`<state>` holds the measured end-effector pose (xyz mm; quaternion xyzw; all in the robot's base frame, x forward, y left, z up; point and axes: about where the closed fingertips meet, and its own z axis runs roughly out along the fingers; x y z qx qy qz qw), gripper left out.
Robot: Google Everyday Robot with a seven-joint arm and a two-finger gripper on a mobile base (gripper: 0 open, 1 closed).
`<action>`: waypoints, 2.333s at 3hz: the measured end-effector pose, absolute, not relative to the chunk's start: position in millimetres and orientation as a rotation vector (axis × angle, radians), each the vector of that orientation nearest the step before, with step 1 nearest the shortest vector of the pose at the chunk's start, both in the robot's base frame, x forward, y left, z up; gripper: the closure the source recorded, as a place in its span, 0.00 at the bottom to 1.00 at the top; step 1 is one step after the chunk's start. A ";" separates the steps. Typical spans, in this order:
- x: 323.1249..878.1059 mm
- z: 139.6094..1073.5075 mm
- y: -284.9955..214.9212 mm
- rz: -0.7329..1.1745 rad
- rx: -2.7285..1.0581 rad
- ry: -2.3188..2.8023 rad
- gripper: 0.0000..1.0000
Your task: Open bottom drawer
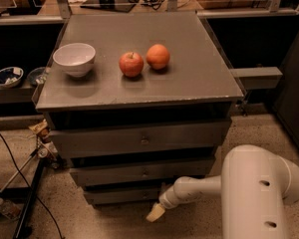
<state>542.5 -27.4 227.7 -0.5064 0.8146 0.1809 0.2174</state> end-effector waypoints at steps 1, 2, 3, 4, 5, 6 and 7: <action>569.3 207.1 -21.3 0.446 -1.436 2.251 0.00; 572.1 205.9 -20.4 0.442 -1.438 2.250 0.00; 566.9 197.6 -18.2 0.465 -1.448 2.253 0.00; 554.7 187.6 -14.6 0.503 -1.464 2.270 0.00; 554.7 189.7 -14.6 0.503 -1.464 2.270 0.00; 546.2 191.6 -13.8 0.532 -1.466 2.271 0.00; 546.2 194.5 -13.8 0.532 -1.466 2.271 0.00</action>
Offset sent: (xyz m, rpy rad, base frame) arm 0.0469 0.0086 -0.0324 -0.0624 -0.0372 0.0225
